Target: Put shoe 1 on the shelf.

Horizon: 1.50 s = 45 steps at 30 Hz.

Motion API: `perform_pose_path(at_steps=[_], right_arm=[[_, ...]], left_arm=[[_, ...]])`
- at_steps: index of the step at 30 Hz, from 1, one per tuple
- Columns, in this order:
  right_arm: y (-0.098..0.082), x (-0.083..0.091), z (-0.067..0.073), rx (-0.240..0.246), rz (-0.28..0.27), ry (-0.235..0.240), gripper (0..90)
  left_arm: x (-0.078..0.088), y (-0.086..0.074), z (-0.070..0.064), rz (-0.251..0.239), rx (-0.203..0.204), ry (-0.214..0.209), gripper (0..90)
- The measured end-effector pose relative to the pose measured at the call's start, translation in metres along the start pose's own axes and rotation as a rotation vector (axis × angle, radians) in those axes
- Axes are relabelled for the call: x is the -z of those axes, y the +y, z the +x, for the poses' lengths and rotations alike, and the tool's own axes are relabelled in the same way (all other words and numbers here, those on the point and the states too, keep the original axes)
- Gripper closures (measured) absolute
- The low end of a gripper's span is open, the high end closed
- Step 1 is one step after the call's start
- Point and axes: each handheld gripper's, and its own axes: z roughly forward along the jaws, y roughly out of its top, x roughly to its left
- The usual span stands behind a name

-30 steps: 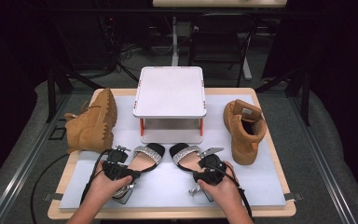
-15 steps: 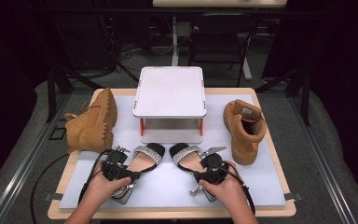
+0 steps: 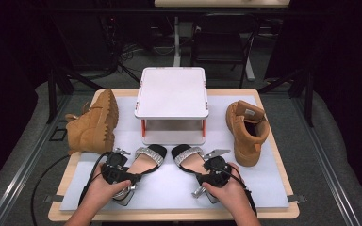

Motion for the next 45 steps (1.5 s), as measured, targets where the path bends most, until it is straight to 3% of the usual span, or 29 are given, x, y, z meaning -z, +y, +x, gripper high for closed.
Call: perform_pose_path(at_steps=[2, 9, 17, 20, 25, 31, 36, 40, 42, 45], right_arm=[[0.000, -0.002, -0.001, -0.010, 0.022, 0.006, 37.7], [-0.002, -0.002, -0.006, -0.064, 0.018, 0.038, 38.3], [-0.006, -0.002, -0.004, -0.061, -0.009, 0.030, 38.5], [-0.008, -0.002, -0.006, -0.085, -0.025, 0.042, 38.7], [-0.007, -0.003, -0.004, -0.083, -0.021, 0.027, 38.9], [-0.006, -0.003, -0.002, -0.089, -0.015, 0.013, 39.4], [0.000, -0.002, 0.003, -0.048, 0.052, -0.019, 38.4], [0.001, -0.002, 0.001, -0.072, 0.060, -0.007, 38.0], [0.003, -0.003, 0.000, -0.061, 0.087, 0.002, 38.0], [0.012, -0.006, 0.001, -0.035, 0.170, 0.004, 38.4]], left_arm=[[0.000, 0.000, 0.000, -0.002, 0.007, 0.004, 37.3], [0.000, -0.003, 0.000, -0.018, -0.002, -0.003, 37.1], [-0.001, -0.007, 0.003, -0.049, 0.019, -0.026, 37.4], [-0.001, -0.007, 0.002, -0.048, 0.025, -0.017, 37.8], [-0.001, -0.007, 0.000, -0.048, 0.027, 0.002, 38.1], [-0.002, -0.006, 0.001, -0.047, 0.047, -0.007, 38.6], [-0.002, -0.006, 0.000, -0.046, 0.044, -0.003, 38.4], [-0.002, -0.006, 0.000, -0.038, 0.037, -0.001, 38.3], [-0.002, -0.001, -0.003, -0.001, 0.013, 0.016, 38.1], [-0.002, 0.007, -0.008, 0.066, -0.021, 0.057, 38.0]])
